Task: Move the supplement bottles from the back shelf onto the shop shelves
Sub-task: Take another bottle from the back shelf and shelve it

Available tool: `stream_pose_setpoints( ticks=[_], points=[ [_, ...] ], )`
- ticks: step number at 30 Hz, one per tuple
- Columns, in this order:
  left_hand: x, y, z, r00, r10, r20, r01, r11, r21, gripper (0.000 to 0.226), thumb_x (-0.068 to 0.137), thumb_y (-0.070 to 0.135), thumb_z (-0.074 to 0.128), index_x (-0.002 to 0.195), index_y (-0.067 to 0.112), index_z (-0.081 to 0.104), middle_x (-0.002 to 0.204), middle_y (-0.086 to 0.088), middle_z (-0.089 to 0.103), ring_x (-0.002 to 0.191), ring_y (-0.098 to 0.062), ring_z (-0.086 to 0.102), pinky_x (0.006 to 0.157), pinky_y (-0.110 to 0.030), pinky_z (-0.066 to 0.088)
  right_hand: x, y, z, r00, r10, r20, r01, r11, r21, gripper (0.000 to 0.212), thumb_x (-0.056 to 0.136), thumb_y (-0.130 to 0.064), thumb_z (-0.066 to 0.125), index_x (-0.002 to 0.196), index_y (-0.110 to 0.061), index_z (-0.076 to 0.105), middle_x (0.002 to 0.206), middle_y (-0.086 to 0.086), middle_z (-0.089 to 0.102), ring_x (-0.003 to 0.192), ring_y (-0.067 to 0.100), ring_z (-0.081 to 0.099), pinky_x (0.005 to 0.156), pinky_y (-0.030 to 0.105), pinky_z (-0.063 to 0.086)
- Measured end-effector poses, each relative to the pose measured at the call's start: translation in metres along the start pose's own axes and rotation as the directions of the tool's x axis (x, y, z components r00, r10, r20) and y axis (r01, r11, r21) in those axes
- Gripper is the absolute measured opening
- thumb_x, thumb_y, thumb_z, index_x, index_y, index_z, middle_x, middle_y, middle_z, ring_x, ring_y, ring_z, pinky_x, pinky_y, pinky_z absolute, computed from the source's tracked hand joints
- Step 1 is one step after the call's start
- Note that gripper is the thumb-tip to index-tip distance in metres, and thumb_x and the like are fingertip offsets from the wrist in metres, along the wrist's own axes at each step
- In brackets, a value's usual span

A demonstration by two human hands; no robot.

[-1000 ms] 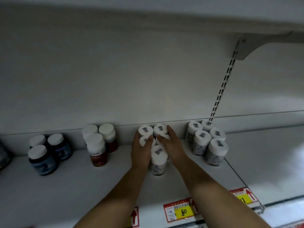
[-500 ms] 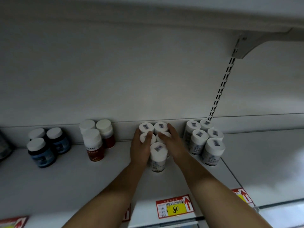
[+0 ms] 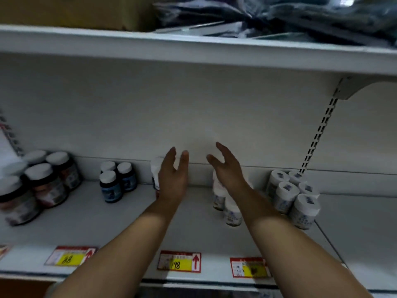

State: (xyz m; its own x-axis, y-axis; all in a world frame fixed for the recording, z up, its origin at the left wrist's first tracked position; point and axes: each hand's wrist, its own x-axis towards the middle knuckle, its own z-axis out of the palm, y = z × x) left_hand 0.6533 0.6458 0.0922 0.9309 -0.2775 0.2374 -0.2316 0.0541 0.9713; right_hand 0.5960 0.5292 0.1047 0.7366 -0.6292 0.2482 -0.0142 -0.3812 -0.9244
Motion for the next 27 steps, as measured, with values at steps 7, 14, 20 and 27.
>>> stream_pose_setpoints(
  ticks=[7, 14, 20, 27],
  points=[
    [0.043, -0.039, -0.071, 0.992, -0.123, -0.029, 0.123, 0.992, 0.018, 0.053, 0.094, 0.037, 0.044, 0.142, 0.019, 0.03, 0.151, -0.003, 0.032, 0.137, -0.019, 0.032, 0.11, -0.028, 0.025, -0.009, 0.004, 0.083, 0.985, 0.141, 0.098, -0.147, 0.987, 0.067, 0.061, 0.09, -0.024, 0.058, 0.143, -0.018, 0.03, 0.152, 0.003, 0.028, 0.139, 0.018, 0.028, 0.114, 0.033, 0.024],
    [0.07, -0.082, -0.081, 0.914, -0.281, 0.291, 0.305, 0.951, -0.04, 0.062, 0.095, 0.043, 0.036, 0.147, 0.02, 0.012, 0.153, -0.001, 0.022, 0.139, -0.019, 0.026, 0.112, -0.032, 0.023, -0.011, 0.021, 0.127, 0.95, 0.313, -0.008, -0.295, 0.902, 0.314, 0.073, 0.09, -0.021, 0.057, 0.148, -0.017, 0.012, 0.156, 0.004, 0.017, 0.141, 0.02, 0.024, 0.1, 0.023, 0.027],
    [0.069, -0.095, -0.063, 0.921, -0.269, 0.282, 0.323, 0.932, -0.164, 0.042, 0.094, 0.033, 0.042, 0.134, 0.019, 0.039, 0.136, -0.008, 0.05, 0.12, -0.025, 0.051, 0.106, -0.044, 0.039, -0.01, 0.034, 0.142, 0.959, 0.284, 0.012, -0.264, 0.874, 0.409, 0.055, 0.094, -0.013, 0.048, 0.143, -0.018, 0.024, 0.133, -0.005, 0.041, 0.12, 0.009, 0.042, 0.089, 0.015, 0.041],
    [0.065, -0.092, -0.058, 0.92, -0.26, 0.292, 0.314, 0.937, -0.156, 0.04, 0.093, 0.036, 0.045, 0.132, 0.024, 0.041, 0.133, -0.006, 0.053, 0.118, -0.024, 0.053, 0.105, -0.047, 0.041, -0.005, 0.049, 0.135, 0.97, 0.24, 0.041, -0.236, 0.888, 0.395, 0.038, 0.093, -0.017, 0.05, 0.126, -0.031, 0.04, 0.128, -0.005, 0.053, 0.116, 0.011, 0.053, 0.097, 0.026, 0.043]
  ],
)
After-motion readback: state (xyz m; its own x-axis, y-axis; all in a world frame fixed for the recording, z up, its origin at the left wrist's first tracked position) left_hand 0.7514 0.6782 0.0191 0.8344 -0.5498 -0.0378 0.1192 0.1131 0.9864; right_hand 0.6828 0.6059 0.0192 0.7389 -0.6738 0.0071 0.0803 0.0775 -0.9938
